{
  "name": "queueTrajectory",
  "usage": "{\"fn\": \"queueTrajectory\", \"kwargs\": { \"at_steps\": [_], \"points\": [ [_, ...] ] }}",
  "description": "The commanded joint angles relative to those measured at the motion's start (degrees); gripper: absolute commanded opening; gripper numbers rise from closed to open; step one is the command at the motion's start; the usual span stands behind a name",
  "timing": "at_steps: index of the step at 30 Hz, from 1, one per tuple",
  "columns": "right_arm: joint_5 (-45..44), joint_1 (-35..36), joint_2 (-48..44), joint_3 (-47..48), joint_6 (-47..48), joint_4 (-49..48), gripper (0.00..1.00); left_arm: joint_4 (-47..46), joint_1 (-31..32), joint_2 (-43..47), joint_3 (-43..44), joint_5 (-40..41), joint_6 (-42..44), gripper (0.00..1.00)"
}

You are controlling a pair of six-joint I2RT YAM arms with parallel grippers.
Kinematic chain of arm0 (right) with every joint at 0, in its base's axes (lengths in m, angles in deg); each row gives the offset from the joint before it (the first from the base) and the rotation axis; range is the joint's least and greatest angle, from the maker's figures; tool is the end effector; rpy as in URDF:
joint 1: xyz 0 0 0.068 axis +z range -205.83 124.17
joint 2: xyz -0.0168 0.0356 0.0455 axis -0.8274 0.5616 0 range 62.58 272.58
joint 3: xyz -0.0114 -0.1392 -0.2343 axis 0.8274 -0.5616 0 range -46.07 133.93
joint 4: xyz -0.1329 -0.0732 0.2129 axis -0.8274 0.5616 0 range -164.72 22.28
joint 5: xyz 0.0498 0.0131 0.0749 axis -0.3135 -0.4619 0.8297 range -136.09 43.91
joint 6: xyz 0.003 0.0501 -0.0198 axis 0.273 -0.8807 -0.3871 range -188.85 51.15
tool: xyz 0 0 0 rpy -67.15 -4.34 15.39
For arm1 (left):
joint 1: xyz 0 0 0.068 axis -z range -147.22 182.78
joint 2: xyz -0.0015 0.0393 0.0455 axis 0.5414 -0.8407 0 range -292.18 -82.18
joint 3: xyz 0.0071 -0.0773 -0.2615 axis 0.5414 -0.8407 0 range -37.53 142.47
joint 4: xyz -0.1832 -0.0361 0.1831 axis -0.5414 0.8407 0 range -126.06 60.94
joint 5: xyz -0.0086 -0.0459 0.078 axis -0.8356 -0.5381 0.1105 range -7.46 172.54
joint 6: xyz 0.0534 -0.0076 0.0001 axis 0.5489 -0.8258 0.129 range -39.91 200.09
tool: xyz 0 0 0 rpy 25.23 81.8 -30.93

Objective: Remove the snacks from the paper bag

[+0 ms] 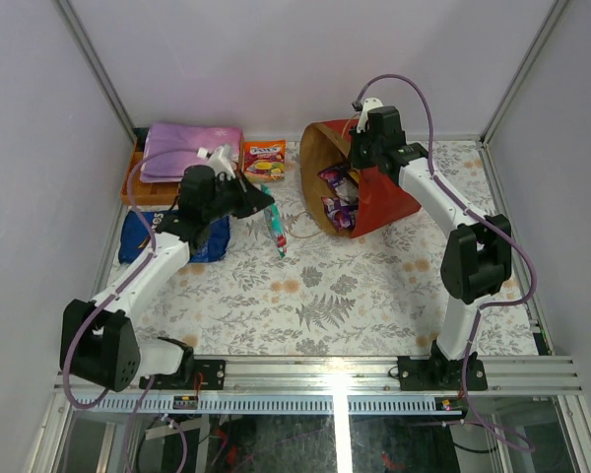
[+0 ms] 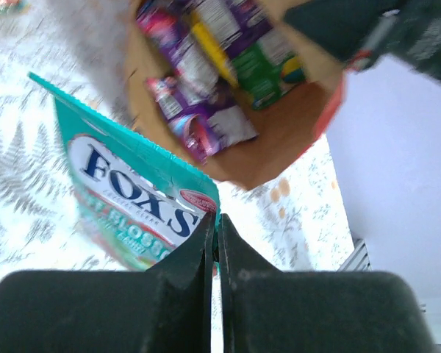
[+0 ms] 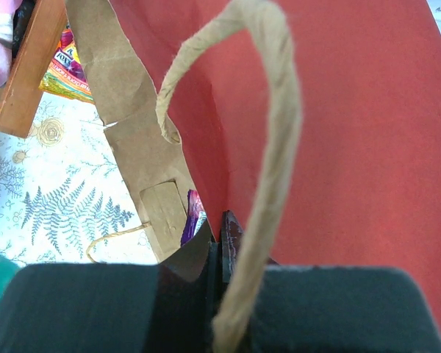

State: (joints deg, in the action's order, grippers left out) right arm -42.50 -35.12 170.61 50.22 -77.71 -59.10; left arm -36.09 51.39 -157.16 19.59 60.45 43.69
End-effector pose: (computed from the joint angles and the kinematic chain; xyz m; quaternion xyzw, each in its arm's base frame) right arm 0.4211 0.1618 0.3230 -0.1043 0.8476 0.1585 0.4955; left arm 0.2848 -0.1101 0.3176 -0.0111 0.8011 -0.4043 0.4413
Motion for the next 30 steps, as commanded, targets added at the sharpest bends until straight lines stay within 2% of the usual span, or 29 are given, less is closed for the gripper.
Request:
{"fn": "queueTrajectory", "kwargs": {
  "at_steps": [1, 6, 9, 10, 11, 15, 19, 21, 30],
  "points": [
    [1.45, 0.28, -1.48, 3.64, -0.18, -5.07, 0.0, -5.62, -6.36, -0.92, -8.48, -14.56, -2.04, 0.0],
    [2.14, 0.3, -0.95, 3.64, -0.25, -5.03, 0.0, -8.19, -6.41, -0.06, -9.05, -20.25, -2.16, 0.0],
    [3.08, 0.3, -0.27, 3.96, -0.76, -5.33, 0.0, -11.68, -6.45, -0.39, -7.93, -26.58, -1.84, 0.0],
    [3.49, 0.37, -0.05, 4.11, -0.99, -5.32, 0.0, -11.12, -6.38, -1.12, -7.13, -28.04, -1.11, 0.0],
    [3.86, 0.32, 0.14, 4.23, -1.26, -5.27, 0.0, -6.6, -6.39, -2.33, -5.76, -27.89, 0.91, 0.0],
    [4.18, 0.34, 0.4, 4.08, -1.25, -5.55, 0.0, 8.95, -6.58, -6.66, -1.33, -22.01, 9.39, 0.0],
    [5.36, 0.35, 1.26, 4.53, -1.48, -5.85, 0.0, 19.67, -6.7, -12.88, 3.28, -8.79, 12.3, 0.0],
    [6.63, 0.38, 2.01, 5.06, -2.01, -6.13, 0.0, 24.99, -6.65, -17.44, 7.67, -2.68, 13.16, 0.0],
    [8.69, 0.32, 2.36, 4.82, -2.45, -7.55, 0.0, 41.28, -7.72, -33.03, 31.14, 12.59, 20.12, 0.0]
  ]
}}
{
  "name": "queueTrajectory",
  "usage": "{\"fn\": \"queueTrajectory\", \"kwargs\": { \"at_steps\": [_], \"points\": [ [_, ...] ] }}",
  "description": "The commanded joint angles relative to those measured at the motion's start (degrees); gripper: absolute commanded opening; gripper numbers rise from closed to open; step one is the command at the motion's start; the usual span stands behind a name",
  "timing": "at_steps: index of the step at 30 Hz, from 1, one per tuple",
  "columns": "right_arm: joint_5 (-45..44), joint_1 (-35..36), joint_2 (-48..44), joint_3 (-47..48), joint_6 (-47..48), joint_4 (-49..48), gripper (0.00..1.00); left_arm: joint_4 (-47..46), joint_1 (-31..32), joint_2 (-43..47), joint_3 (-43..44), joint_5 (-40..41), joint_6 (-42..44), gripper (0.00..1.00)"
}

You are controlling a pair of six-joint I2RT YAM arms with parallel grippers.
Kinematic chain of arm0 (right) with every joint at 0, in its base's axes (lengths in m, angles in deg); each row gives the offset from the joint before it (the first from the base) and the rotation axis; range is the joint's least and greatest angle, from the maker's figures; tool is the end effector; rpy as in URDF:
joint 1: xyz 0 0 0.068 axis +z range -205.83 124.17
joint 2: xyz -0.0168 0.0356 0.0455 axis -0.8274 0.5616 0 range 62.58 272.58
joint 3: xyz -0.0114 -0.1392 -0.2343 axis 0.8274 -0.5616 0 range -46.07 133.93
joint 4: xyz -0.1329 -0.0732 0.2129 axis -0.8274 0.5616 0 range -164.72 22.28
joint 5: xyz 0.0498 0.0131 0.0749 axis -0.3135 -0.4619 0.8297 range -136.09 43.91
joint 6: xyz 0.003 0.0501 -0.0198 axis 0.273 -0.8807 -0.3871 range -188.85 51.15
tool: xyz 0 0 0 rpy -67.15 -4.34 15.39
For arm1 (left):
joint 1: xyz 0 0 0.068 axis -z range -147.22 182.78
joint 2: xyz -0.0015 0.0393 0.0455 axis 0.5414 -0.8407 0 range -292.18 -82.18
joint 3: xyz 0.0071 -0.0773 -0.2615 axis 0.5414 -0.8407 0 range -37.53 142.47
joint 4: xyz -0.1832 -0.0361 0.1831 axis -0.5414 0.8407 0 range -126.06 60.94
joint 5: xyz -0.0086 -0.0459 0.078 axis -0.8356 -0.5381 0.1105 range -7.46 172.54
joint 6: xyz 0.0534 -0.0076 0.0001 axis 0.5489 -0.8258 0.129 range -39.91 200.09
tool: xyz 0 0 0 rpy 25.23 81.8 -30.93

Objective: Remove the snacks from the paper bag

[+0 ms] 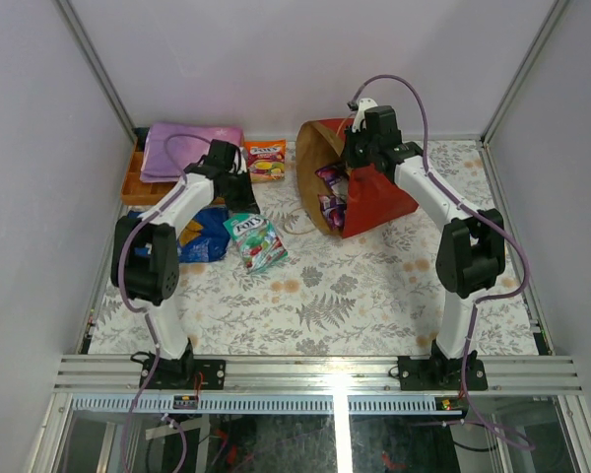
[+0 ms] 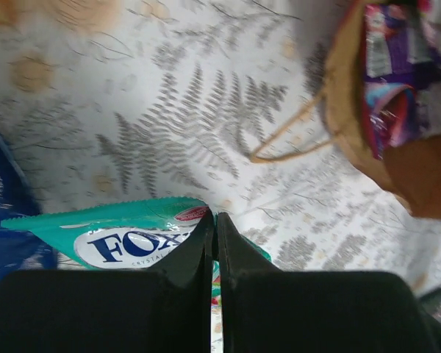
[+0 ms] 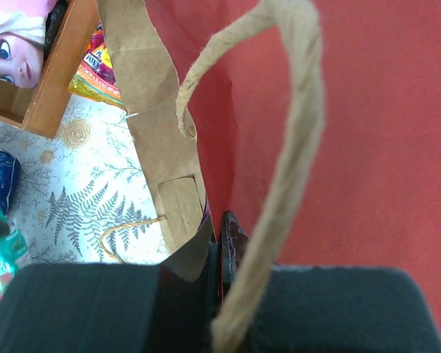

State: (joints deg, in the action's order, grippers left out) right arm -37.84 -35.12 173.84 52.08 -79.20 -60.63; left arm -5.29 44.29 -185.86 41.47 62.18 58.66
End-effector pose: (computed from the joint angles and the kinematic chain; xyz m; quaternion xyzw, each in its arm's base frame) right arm 0.4332 0.1694 0.3124 -0.1142 0.8445 0.1983 0.4842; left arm 0.3807 -0.0902 0.2338 -0.0289 0.9409 -0.2447 0.2325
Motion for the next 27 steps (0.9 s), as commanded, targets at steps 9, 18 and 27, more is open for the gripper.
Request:
{"fn": "queueTrajectory", "kwargs": {
  "at_steps": [9, 18, 27],
  "points": [
    [5.53, 0.38, -1.05, 1.87, -0.75, -6.62, 0.0, 22.19, 0.47, -22.99, 34.91, 21.08, 7.18, 0.0],
    [5.35, 0.31, -1.09, 1.69, -0.35, -6.48, 0.0, 25.08, 8.1, -29.8, 42.74, 25.25, 7.94, 0.02],
    [5.48, 0.36, -0.94, 1.79, -0.14, -6.16, 0.0, 25.98, 13.11, -34.97, 46.52, 33.01, 9.19, 0.0]
  ]
}}
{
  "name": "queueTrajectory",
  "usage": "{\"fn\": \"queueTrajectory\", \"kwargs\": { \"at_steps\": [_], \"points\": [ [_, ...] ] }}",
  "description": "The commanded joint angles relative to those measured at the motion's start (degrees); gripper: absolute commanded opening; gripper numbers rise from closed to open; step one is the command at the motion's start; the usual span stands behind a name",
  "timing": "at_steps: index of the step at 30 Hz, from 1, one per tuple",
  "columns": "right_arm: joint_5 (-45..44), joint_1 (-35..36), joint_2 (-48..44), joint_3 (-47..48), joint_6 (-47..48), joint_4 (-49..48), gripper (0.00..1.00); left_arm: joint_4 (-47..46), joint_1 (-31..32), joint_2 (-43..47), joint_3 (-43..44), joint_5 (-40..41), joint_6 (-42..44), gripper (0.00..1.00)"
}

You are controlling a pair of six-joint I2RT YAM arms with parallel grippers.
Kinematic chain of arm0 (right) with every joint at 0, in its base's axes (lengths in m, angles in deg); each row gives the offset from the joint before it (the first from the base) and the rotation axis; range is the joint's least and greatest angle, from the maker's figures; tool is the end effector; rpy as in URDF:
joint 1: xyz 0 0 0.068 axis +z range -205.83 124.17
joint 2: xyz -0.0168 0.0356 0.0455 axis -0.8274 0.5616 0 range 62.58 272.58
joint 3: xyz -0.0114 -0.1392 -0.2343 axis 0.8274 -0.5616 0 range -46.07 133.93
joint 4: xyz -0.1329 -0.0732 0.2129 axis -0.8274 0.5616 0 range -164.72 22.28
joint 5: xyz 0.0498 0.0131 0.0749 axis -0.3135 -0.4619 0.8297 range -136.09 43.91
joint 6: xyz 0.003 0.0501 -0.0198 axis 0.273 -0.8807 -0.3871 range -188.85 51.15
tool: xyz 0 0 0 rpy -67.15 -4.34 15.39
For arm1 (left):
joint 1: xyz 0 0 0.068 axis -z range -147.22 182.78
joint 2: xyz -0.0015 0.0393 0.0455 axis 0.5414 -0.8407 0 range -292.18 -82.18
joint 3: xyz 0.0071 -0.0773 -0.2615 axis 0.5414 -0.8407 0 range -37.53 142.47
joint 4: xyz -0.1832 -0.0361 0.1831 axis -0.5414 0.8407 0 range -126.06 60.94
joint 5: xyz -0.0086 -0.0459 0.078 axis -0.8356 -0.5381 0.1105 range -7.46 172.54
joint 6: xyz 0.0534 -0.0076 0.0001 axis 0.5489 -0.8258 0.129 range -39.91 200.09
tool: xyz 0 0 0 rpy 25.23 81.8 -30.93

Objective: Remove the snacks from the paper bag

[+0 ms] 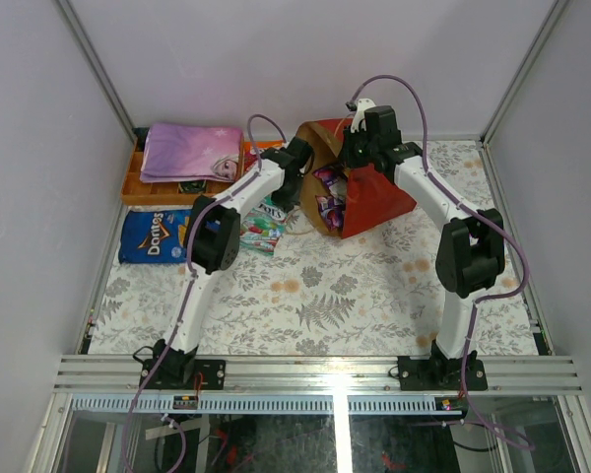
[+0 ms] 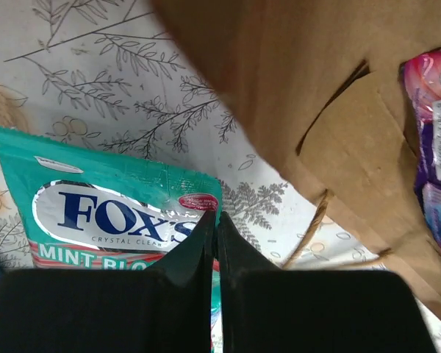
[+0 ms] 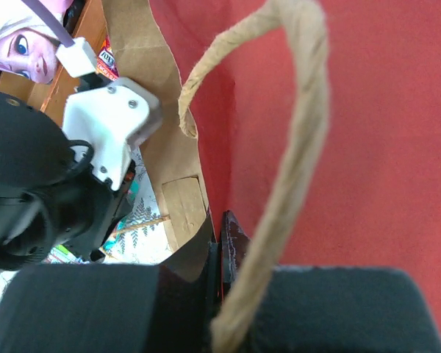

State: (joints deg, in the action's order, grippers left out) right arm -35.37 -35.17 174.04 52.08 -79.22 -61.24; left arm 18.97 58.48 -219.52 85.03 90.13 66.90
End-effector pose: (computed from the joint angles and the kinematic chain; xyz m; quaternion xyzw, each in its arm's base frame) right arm 0.4338 0.1708 0.3120 -0.1248 0.8402 0.2162 0.4814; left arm 0.4562 -0.2144 0.1853 0.0955 0.9778 0.0032 0.1866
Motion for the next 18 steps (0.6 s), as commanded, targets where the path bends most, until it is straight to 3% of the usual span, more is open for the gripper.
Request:
{"fn": "queueTrajectory", "kwargs": {
  "at_steps": [1, 10, 11, 13, 15, 16, 18],
  "points": [
    [3.07, 0.4, -1.15, 1.78, -0.09, -5.52, 0.0, 1.66, -1.15, -1.39, 3.56, 5.82, 0.85, 0.0],
    [3.35, 0.35, -1.19, 1.7, -0.18, -5.47, 0.0, 1.7, -2.62, -2.72, 10.14, 11.32, 0.2, 0.07],
    [3.36, 0.34, -1.17, 1.7, -0.11, -5.43, 0.0, 1.34, -2.58, -2.41, 10.16, 11.81, 0.45, 0.15],
    [3.43, 0.4, -1.1, 1.62, -0.1, -5.23, 0.0, 1.06, -2.42, -1.16, 9.61, 12.11, 0.35, 0.59],
    [3.43, 0.39, -1.08, 1.74, -0.07, -5.18, 0.0, 0.06, -1.9, 1.58, 7.08, 12.93, -0.01, 0.92],
    [3.43, 0.34, -1.0, 1.82, 0.01, -5.01, 0.0, -0.89, -1.5, 3.52, 5.03, 13.33, -0.21, 0.99],
    [3.35, 0.36, -0.95, 1.94, 0.13, -4.91, 0.0, -3.43, -0.83, 8.45, -0.72, 13.4, -1.02, 1.0]
  ]
}}
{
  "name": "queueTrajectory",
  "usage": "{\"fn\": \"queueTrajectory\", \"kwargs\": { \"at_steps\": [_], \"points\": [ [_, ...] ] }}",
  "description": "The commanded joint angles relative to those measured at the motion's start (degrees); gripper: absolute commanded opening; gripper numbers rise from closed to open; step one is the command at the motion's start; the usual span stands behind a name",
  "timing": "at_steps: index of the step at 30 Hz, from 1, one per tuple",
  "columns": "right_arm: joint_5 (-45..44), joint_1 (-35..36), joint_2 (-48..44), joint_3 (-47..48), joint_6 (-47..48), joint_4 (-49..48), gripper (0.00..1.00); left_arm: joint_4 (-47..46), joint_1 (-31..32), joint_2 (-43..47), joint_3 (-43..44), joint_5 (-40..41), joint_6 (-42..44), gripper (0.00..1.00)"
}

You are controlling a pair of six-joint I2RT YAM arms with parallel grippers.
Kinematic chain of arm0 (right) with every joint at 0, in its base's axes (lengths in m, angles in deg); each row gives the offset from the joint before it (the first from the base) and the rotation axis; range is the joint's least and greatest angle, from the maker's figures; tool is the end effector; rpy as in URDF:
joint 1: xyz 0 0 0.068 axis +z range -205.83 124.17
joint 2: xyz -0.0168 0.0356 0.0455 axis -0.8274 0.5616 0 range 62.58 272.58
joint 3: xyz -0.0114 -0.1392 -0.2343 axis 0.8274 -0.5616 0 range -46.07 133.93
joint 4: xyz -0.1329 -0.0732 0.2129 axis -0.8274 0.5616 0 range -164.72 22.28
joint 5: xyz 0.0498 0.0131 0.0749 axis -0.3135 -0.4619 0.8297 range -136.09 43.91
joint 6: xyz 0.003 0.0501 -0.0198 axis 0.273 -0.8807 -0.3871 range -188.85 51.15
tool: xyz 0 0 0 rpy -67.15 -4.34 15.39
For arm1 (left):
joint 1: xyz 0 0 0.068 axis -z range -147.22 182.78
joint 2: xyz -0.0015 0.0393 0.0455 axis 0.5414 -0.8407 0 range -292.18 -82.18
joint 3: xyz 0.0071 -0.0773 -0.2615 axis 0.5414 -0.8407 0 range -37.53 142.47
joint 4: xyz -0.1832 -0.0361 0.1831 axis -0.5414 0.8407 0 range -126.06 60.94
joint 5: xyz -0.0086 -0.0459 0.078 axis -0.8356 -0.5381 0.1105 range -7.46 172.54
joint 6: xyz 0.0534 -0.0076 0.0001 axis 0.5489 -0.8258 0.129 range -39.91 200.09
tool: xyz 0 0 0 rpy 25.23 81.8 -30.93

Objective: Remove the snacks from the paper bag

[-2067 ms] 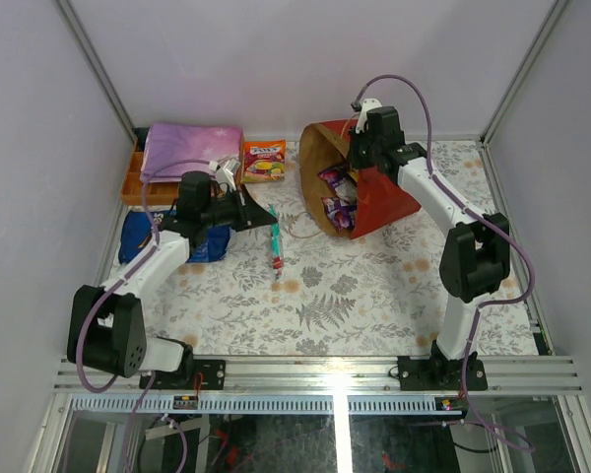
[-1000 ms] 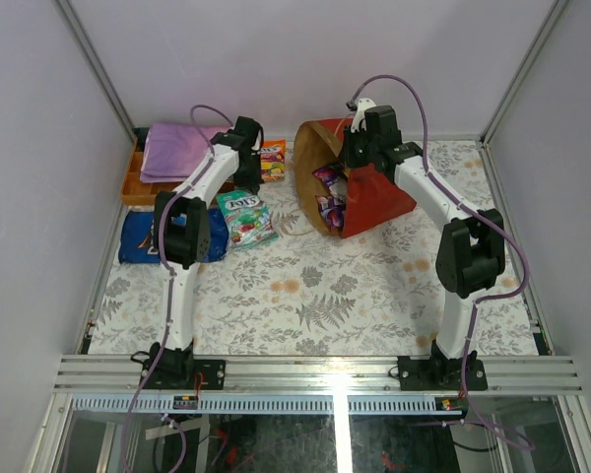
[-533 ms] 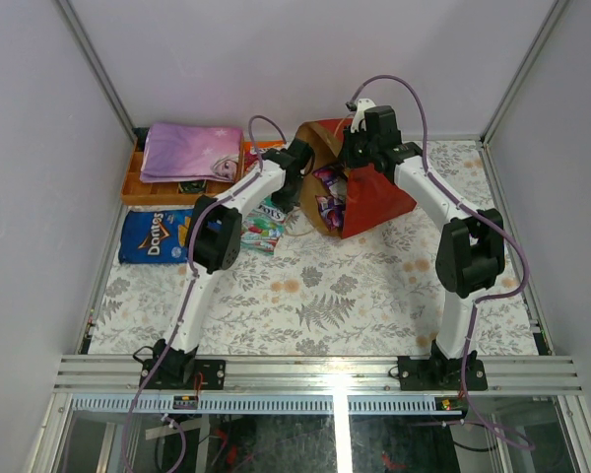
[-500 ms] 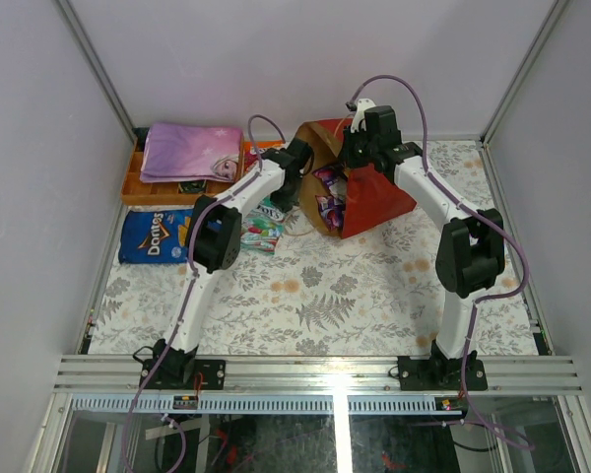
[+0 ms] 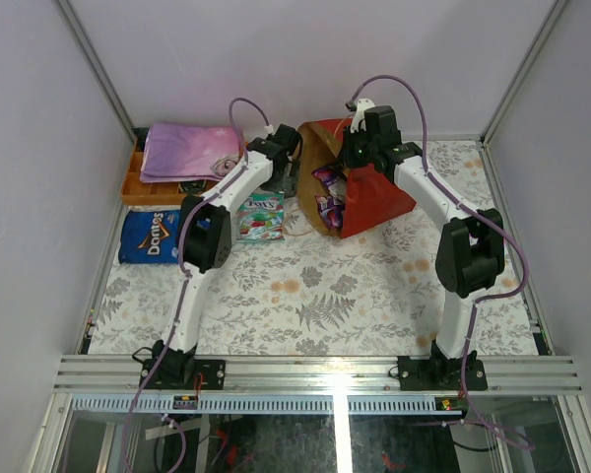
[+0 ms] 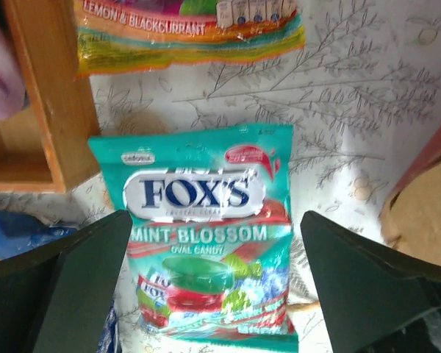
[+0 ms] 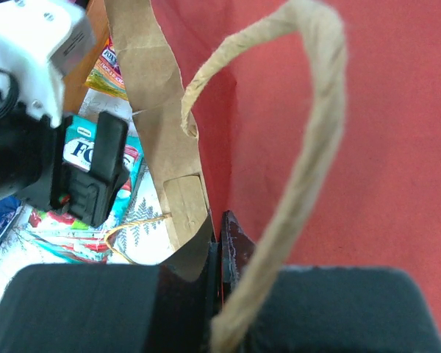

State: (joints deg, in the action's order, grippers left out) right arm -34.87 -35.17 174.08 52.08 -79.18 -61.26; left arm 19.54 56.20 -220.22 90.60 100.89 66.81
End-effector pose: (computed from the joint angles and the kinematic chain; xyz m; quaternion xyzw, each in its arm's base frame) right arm 0.4337 0.1711 0.3118 -0.1273 0.8397 0.2195 0.4802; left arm 0.4749 -0.1936 0.2089 0.0516 0.9640 0.0820 0.2478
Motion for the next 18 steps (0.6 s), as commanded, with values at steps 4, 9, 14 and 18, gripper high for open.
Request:
{"fn": "queueTrajectory", "kwargs": {
  "at_steps": [4, 9, 14, 18],
  "points": [
    [2.9, 0.36, -0.38, 2.33, 0.0, -4.82, 0.0, -11.75, 2.28, 20.68, -22.27, -2.71, -4.92, 1.0],
    [3.18, 0.36, 0.44, 3.01, -0.2, -4.49, 0.0, -22.61, 2.6, 31.56, -42.29, -10.64, -12.68, 1.0],
    [3.04, 0.37, 0.47, 2.61, -0.2, -4.47, 0.0, -30.08, 2.55, 34.11, -53.25, -12.75, -16.64, 1.0],
    [2.72, 0.42, 0.04, 2.05, 0.08, -4.24, 0.0, -31.2, 2.51, 32.17, -53.96, -11.4, -16.43, 1.0]
  ]
}}
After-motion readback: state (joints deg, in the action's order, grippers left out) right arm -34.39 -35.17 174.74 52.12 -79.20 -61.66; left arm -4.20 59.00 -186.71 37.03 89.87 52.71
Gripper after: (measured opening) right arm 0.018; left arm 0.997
